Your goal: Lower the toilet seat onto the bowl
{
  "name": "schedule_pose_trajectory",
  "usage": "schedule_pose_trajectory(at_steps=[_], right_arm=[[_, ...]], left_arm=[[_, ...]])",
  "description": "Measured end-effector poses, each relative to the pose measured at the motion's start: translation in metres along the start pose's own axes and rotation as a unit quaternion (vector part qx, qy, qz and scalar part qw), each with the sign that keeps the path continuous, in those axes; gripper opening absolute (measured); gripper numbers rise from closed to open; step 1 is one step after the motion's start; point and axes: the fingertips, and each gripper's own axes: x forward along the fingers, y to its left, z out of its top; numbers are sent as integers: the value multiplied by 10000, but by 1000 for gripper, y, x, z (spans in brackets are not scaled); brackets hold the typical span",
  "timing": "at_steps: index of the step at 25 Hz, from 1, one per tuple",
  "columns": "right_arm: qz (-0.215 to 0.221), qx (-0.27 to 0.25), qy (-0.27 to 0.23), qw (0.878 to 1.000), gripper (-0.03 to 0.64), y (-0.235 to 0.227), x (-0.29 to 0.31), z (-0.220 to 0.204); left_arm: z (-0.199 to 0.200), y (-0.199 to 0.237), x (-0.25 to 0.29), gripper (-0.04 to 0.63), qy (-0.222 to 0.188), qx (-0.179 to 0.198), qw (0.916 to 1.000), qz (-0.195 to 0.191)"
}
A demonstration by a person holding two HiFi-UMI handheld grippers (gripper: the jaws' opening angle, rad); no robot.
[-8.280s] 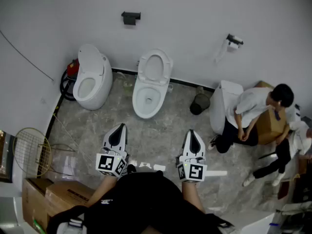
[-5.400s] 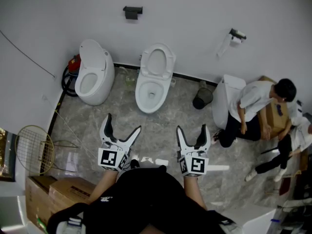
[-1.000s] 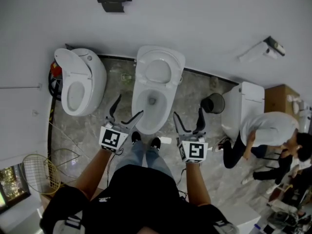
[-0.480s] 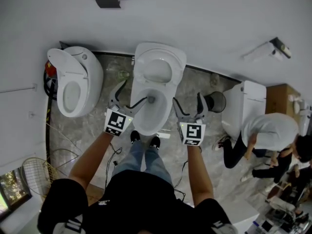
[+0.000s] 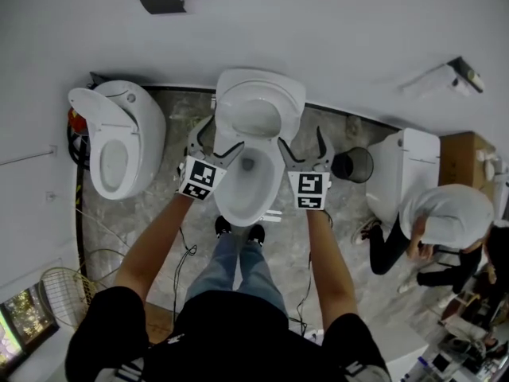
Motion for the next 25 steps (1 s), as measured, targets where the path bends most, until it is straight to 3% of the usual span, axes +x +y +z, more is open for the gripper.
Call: schedule_pose_trajectory(at_steps=[10,19,25], right_arm=[[196,-131,354,9991,431,0,75,-31],[437,-432,839,9946,431,-5,131,-61],[669,-1061,1103,9860,425,-1,161,-72]], left_arm=[[-29,26,82,411,260,239,9993,-157],[-62,36,136,402,830,326,9953,-381],[-65,46,166,364,982,508,9933,-341]])
